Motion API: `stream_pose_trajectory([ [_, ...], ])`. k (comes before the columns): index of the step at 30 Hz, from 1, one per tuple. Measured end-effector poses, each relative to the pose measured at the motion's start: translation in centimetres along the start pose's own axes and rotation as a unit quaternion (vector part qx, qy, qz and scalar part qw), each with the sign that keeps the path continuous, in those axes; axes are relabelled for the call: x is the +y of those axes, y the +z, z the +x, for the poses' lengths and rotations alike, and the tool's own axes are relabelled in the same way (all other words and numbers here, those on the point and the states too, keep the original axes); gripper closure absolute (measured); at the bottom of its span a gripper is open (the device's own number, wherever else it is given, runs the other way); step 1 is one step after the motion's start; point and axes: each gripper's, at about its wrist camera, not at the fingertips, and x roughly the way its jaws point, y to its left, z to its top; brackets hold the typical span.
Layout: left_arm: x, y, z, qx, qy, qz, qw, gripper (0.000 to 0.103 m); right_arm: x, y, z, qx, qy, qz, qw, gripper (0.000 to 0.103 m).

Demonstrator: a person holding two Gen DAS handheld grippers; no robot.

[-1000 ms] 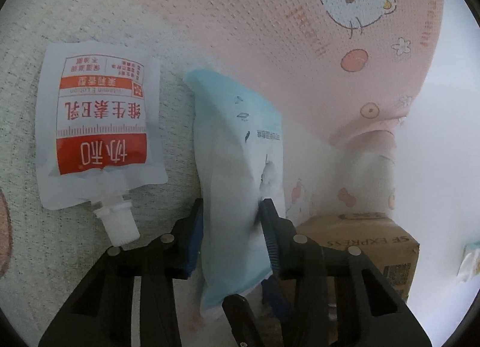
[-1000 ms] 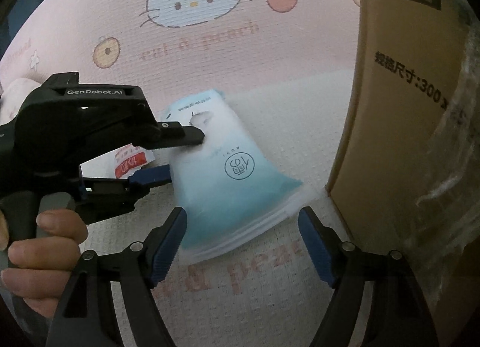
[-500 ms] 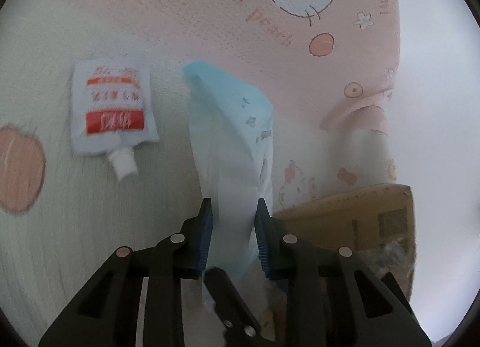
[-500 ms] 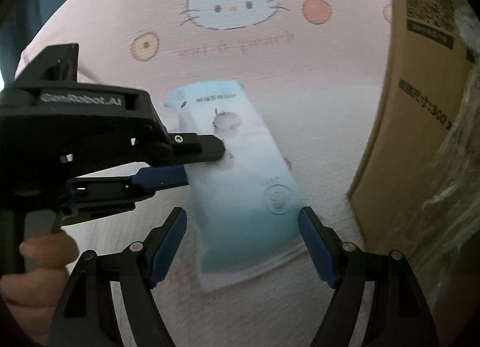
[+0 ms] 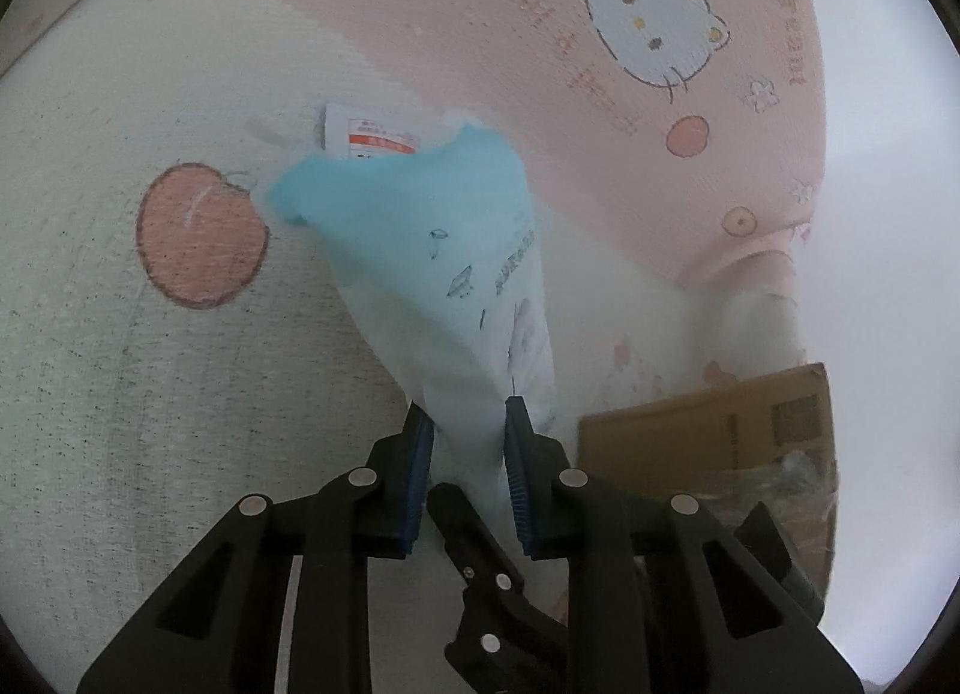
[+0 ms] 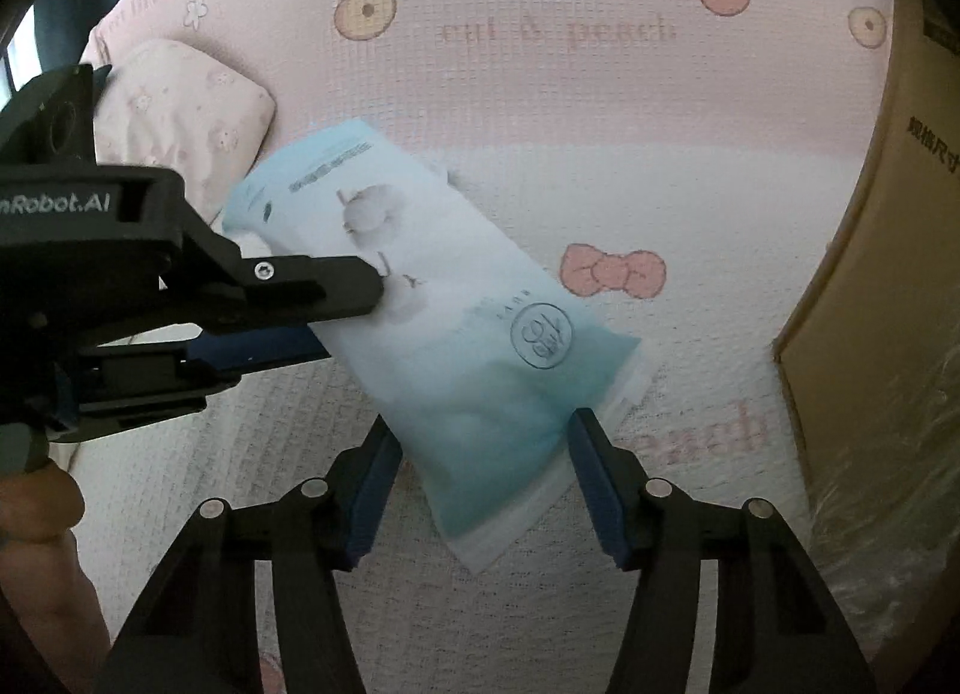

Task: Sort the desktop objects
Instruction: 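Lay the wipes pack flat and regrip it between both tools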

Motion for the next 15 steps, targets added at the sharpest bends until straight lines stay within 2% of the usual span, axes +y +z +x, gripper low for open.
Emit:
stream_pose_trajectory([
  [2, 0.0, 0.1, -0.1, -0.001, 0.004, 0.001, 1.0, 0.077, -0.1, 0.2, 0.1, 0.002, 0.006, 0.0, 1.0, 0.048],
  [4, -0.2, 0.1, -0.5, -0.009, 0.016, 0.01, 0.9998, 0.074, -0.2, 1.9, 1.8, 0.003, 0.009, -0.002, 1.0, 0.048],
  [7, -0.9, 0.1, -1.5, -0.031, 0.042, 0.032, 0.9982, 0.062, 0.1, 0.8, 0.5, 0.007, 0.019, 0.0, 1.0, 0.047],
  [9, -1.7, 0.2, -2.6, -0.053, 0.058, 0.061, 0.995, 0.049, -0.1, 0.7, -0.1, 0.011, 0.032, 0.005, 0.999, 0.039],
  [11, -2.4, 0.4, -3.8, -0.072, 0.076, 0.091, 0.9903, 0.043, -0.2, 0.7, -1.1, -0.009, 0.034, 0.009, 0.999, 0.028],
  [13, -2.8, 0.5, -4.5, -0.08, 0.086, 0.111, 0.9869, 0.04, -0.2, 0.7, -2.3, -0.03, 0.023, 0.007, 0.999, 0.023],
  [15, -2.7, 0.9, -4.9, -0.082, 0.097, 0.131, 0.9833, 0.038, -0.4, 0.6, -2.8, -0.03, 0.011, 0.011, 0.999, 0.022],
])
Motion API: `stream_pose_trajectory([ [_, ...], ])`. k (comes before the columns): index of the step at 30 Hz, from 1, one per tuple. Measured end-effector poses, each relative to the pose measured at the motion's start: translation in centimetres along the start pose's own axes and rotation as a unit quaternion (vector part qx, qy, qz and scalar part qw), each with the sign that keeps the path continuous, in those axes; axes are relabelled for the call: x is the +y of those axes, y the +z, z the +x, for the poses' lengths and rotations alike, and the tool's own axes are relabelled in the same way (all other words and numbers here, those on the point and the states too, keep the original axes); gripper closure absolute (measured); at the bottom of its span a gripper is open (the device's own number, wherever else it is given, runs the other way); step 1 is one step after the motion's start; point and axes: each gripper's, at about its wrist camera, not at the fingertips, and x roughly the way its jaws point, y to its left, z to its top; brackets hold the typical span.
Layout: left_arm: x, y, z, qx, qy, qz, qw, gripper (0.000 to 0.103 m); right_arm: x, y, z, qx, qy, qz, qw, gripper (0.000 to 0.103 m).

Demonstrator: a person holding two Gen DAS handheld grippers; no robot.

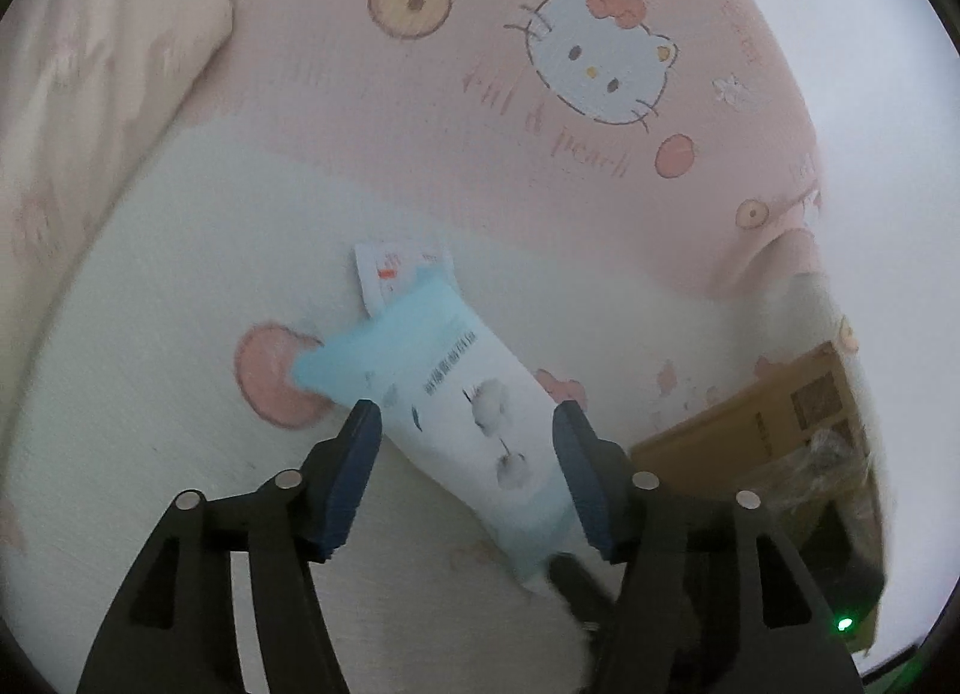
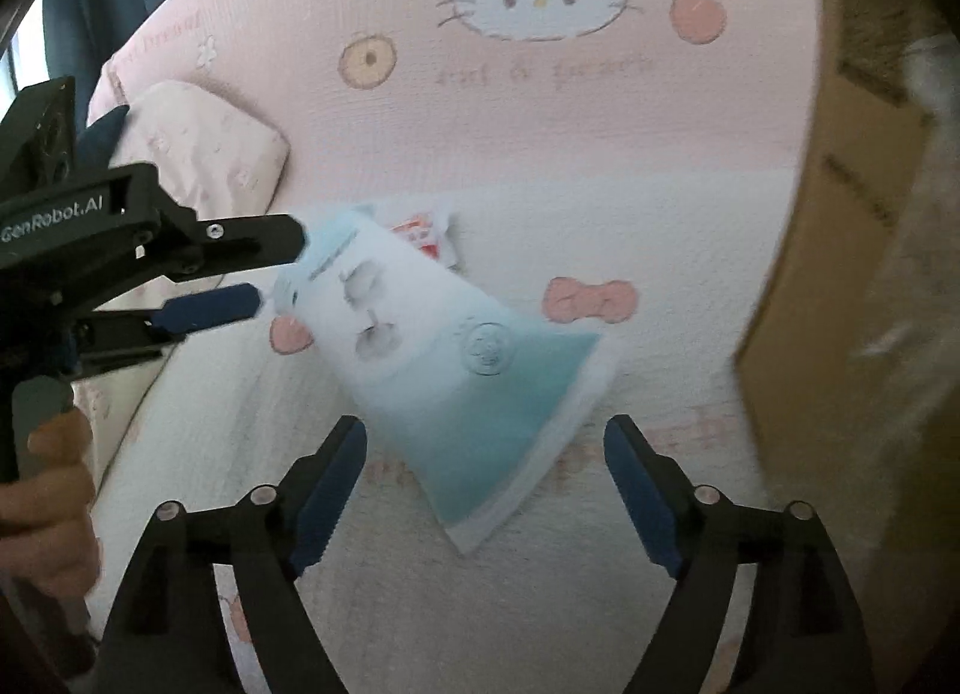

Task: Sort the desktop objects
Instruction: 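Lay the wipes pack flat and regrip it between both tools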

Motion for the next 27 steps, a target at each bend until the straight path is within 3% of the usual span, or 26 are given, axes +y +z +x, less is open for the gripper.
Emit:
stream_pose_trajectory([
  [8, 0.6, 2.0, 1.1, 0.003, 0.019, 0.053, 0.9984, 0.036, 0.2, 0.2, 0.8, 0.029, -0.012, 0.022, 0.999, 0.021],
  [14, 1.1, 3.4, 3.3, 0.039, 0.0, 0.079, 0.9961, 0.036, -0.2, 1.0, 1.1, 0.038, -0.017, 0.025, 0.999, 0.021],
  [22, 0.3, 4.3, 5.1, 0.064, -0.011, 0.133, 0.9889, 0.036, -2.9, 1.9, 2.6, 0.084, 0.036, 0.116, 0.989, 0.021],
  [24, 0.6, 4.2, 5.3, 0.068, -0.002, 0.121, 0.9904, 0.04, -3.7, 1.8, 3.4, 0.099, 0.058, 0.155, 0.981, 0.021],
  [25, 0.8, 4.0, 5.4, 0.072, 0.002, 0.114, 0.9909, 0.048, -3.9, 1.8, 3.6, 0.104, 0.064, 0.167, 0.978, 0.021],
  [27, 1.2, 3.6, 5.6, 0.077, -0.001, 0.096, 0.9923, 0.051, -3.7, 1.9, 3.7, 0.103, 0.065, 0.161, 0.979, 0.021],
])
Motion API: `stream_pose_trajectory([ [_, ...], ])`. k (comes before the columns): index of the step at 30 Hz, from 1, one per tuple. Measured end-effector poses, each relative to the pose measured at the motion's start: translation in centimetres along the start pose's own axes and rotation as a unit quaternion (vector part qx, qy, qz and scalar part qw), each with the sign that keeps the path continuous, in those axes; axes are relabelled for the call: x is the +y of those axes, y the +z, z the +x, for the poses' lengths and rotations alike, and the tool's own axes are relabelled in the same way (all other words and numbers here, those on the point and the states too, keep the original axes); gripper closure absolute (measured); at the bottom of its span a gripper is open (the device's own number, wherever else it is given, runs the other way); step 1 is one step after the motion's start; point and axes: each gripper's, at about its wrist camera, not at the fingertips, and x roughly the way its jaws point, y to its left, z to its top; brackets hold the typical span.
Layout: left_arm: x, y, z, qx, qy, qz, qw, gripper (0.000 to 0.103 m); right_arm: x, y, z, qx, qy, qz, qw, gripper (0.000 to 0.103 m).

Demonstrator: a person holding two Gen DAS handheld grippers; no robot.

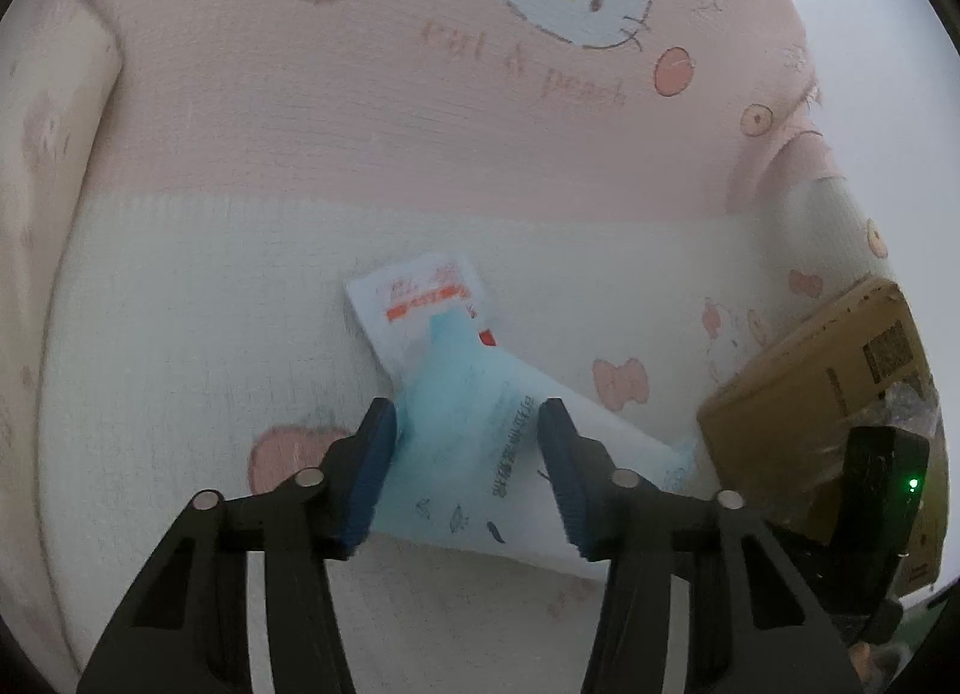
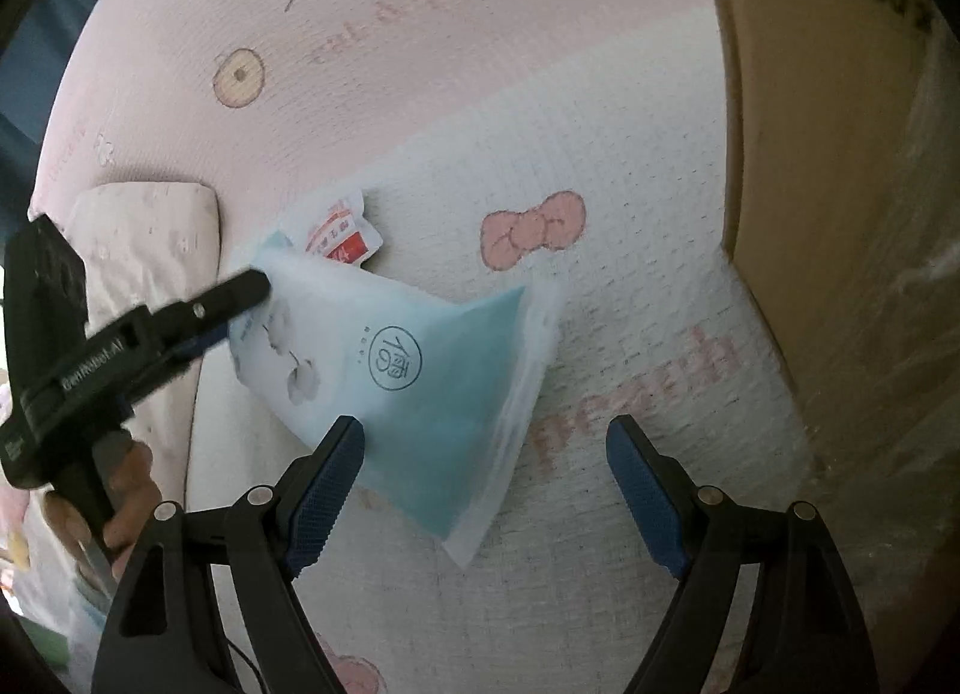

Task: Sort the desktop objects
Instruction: 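Lay the wipes pack flat and regrip it between both tools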

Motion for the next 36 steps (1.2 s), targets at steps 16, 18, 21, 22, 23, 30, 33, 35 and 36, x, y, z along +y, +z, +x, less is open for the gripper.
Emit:
stream_pose_trajectory([
  [16, 0.5, -6.7, -4.2, 0.032, 0.032, -0.054, 0.9975, 0.059, 4.8, 0.4, 0.5, 0.003, 0.052, -0.167, 0.985, 0.021],
  [18, 1.2, -7.5, -4.4, 0.03, 0.035, -0.081, 0.9957, 0.059, 5.3, 0.4, 0.7, 0.006, 0.051, -0.183, 0.982, 0.021],
  [21, 2.7, -8.0, -4.6, 0.017, 0.026, -0.139, 0.9899, 0.058, 5.9, 0.1, 0.8, 0.006, 0.041, -0.208, 0.977, 0.021],
  [22, 3.2, -8.0, -4.6, 0.017, 0.019, -0.159, 0.9869, 0.058, 5.9, 0.0, 0.7, 0.005, 0.038, -0.213, 0.976, 0.021],
  [23, 3.6, -8.0, -4.6, 0.017, 0.009, -0.178, 0.9838, 0.056, 5.8, -0.1, 0.5, 0.002, 0.035, -0.214, 0.976, 0.021],
  [30, 4.4, -7.1, -5.5, -0.004, 0.025, -0.18, 0.9833, 0.04, 3.6, -1.2, -2.1, -0.032, 0.047, -0.167, 0.984, 0.021],
  [33, 4.2, -6.8, -4.9, 0.012, 0.013, -0.17, 0.9853, 0.04, 2.4, -2.2, -2.4, -0.046, 0.058, -0.115, 0.991, 0.021],
  [35, 3.7, -6.7, -4.4, 0.024, 0.009, -0.156, 0.9874, 0.04, 2.0, -3.0, -2.6, -0.064, 0.066, -0.08, 0.993, 0.021],
  [36, 3.4, -6.7, -4.2, 0.028, 0.012, -0.147, 0.9886, 0.04, 2.0, -3.3, -2.5, -0.066, 0.07, -0.067, 0.993, 0.021],
])
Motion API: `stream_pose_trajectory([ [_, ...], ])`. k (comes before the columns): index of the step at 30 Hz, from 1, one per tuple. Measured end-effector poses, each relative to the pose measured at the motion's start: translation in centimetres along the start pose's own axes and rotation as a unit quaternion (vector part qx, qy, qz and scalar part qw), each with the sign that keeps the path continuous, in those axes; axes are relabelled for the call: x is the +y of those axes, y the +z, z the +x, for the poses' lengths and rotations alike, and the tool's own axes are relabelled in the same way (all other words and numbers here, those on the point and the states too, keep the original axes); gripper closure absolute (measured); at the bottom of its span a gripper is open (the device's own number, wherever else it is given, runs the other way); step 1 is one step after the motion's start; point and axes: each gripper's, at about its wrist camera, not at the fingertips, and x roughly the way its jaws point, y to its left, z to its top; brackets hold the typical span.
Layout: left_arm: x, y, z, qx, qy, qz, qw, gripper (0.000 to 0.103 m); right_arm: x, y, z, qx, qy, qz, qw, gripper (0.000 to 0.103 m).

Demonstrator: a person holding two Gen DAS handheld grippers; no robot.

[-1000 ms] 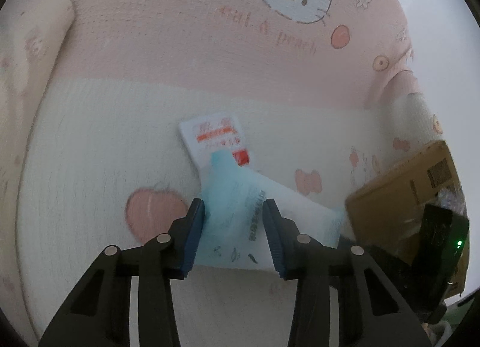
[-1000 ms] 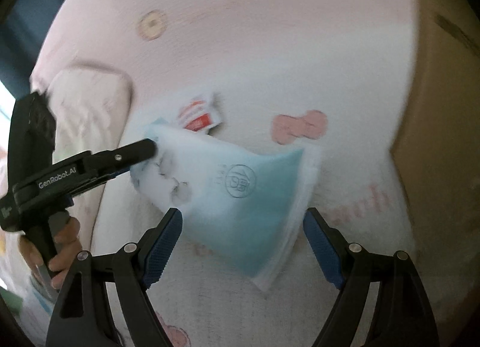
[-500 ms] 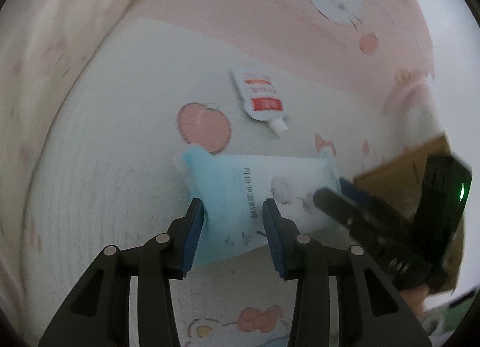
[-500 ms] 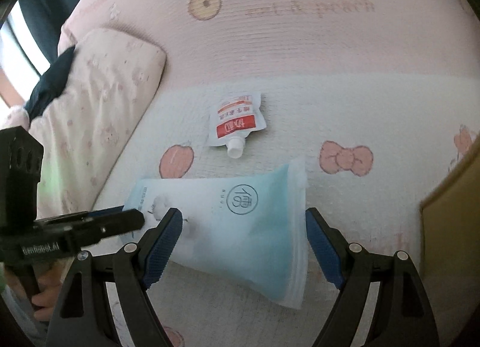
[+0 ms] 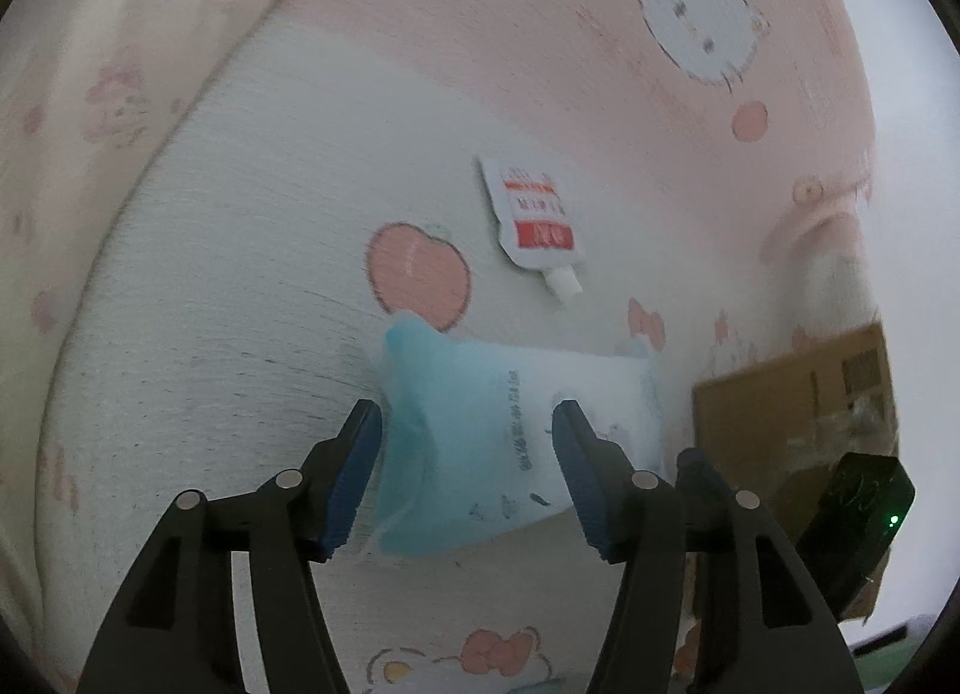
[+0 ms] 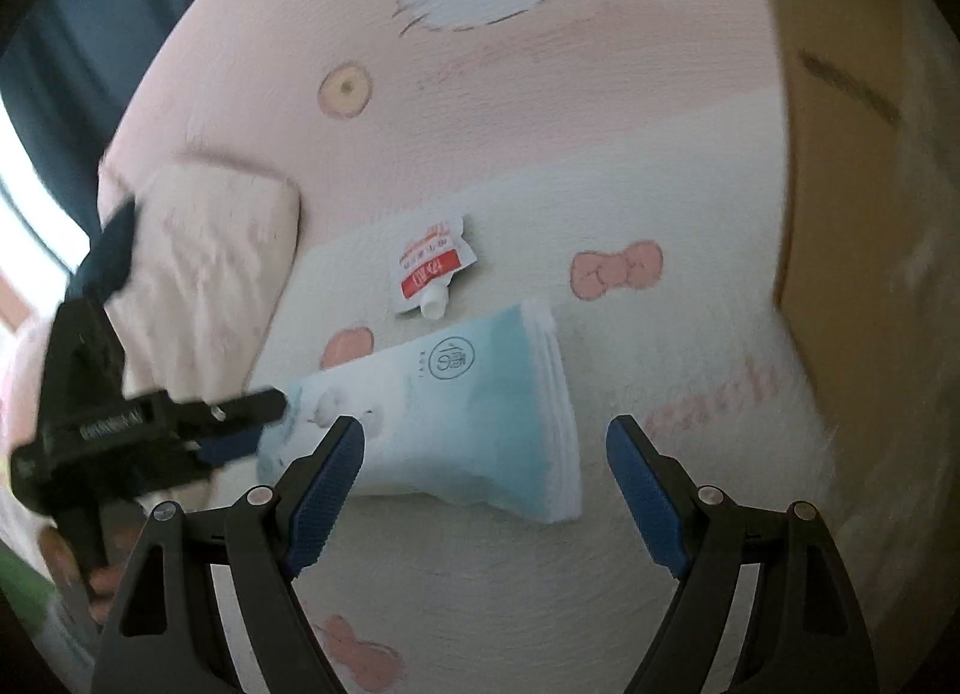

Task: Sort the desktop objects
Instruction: 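Lay the wipes pack flat and regrip it between both tools, then lift the wipes pack off the sheet with both tools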

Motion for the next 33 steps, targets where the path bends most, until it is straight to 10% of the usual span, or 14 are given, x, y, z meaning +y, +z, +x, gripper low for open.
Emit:
stream_pose_trajectory([
  [18, 1.6, -0.9, 1.7, 0.006, -0.036, -0.025, 0.999, 0.04, -0.6, -0.4, 3.3, 0.042, 0.056, 0.043, 0.997, 0.021],
  [33, -2.2, -0.8, -1.3, -0.049, -0.03, 0.03, 0.9979, 0.054, 3.2, 1.0, 1.3, 0.018, 0.044, -0.058, 0.997, 0.03],
])
